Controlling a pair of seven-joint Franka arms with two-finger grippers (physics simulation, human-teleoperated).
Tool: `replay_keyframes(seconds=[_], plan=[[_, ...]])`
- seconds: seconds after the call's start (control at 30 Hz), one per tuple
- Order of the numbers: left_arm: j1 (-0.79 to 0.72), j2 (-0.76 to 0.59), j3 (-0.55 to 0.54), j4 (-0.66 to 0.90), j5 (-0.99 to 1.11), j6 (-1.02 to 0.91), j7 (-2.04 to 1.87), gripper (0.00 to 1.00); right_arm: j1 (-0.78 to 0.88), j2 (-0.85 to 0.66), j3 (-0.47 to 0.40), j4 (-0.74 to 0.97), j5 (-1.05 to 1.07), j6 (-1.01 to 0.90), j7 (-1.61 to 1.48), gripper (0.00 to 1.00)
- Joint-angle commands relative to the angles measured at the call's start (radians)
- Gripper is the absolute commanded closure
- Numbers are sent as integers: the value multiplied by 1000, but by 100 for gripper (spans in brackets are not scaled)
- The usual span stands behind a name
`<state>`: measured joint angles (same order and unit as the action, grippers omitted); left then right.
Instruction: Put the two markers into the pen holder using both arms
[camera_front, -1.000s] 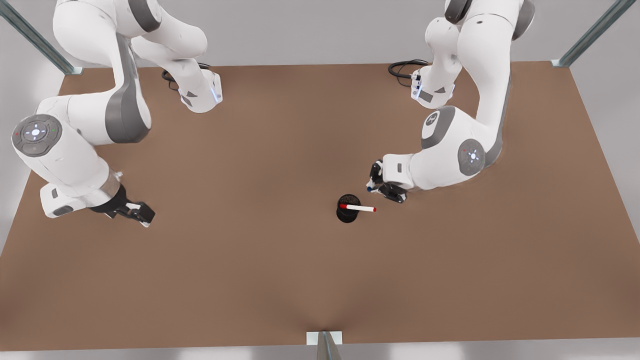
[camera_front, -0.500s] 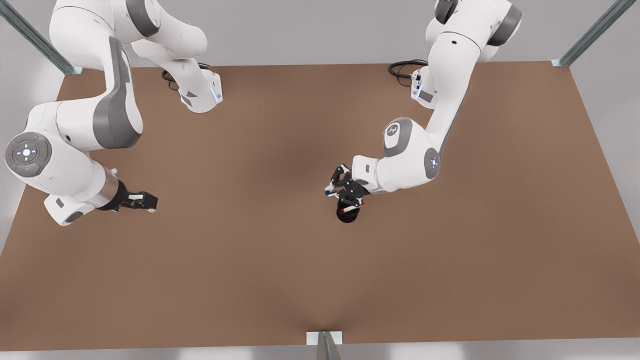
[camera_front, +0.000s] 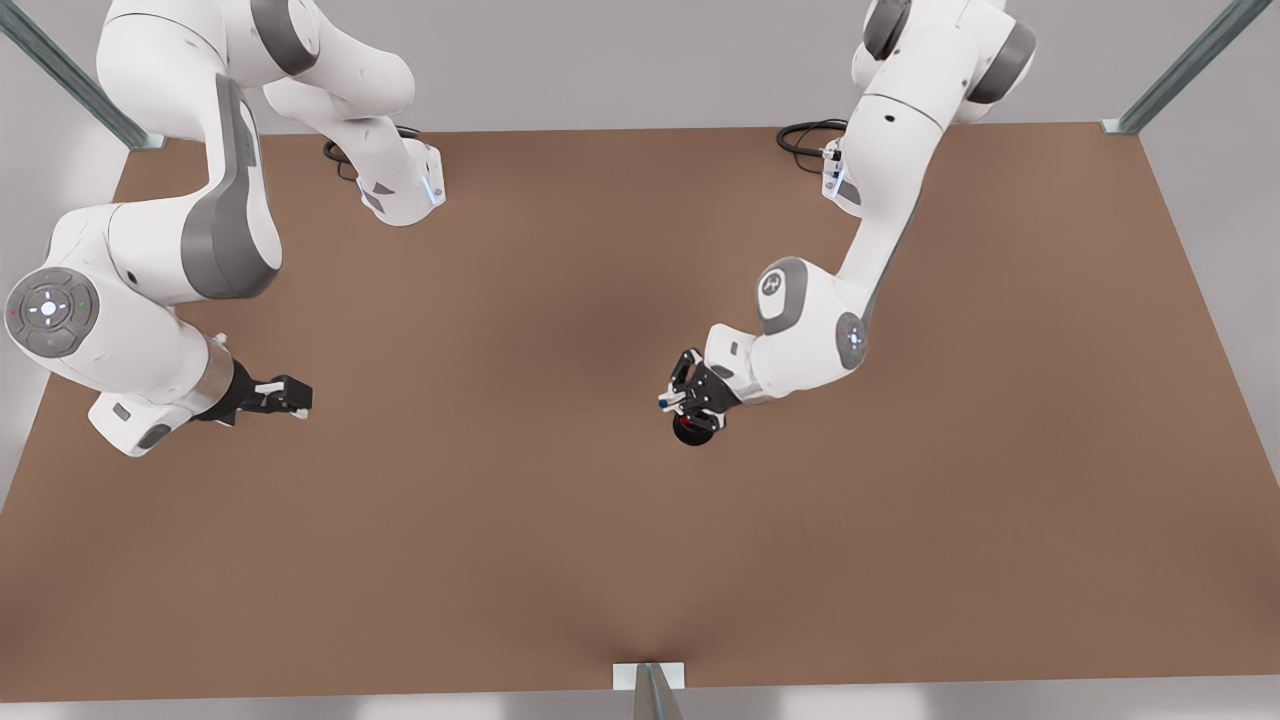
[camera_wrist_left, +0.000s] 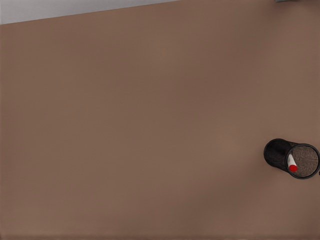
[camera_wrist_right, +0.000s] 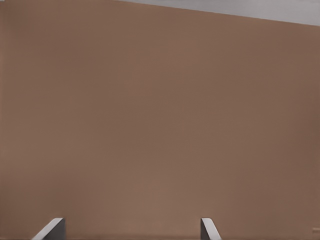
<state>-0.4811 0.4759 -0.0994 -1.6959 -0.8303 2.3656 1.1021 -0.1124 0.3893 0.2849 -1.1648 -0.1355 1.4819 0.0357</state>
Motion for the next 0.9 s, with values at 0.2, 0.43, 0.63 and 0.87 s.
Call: replay_keyframes(seconds=[0.2, 0.43, 0.63, 0.87], plan=[[-7, 26, 0, -1, -27, 60, 288, 79, -1, -1, -1, 0, 2, 0, -120, 0], [-5, 43, 0, -2, -27, 72, 291, 79, -1, -1, -1, 0, 2, -2, -122, 0], [-2, 46, -2, -7, -27, 72, 286, 8, -10, 0, 0, 0, 2, 0, -122, 0], [62, 23, 18, 91, -20, -140, 132, 0, -10, 0, 0, 0, 2, -2, -122, 0]])
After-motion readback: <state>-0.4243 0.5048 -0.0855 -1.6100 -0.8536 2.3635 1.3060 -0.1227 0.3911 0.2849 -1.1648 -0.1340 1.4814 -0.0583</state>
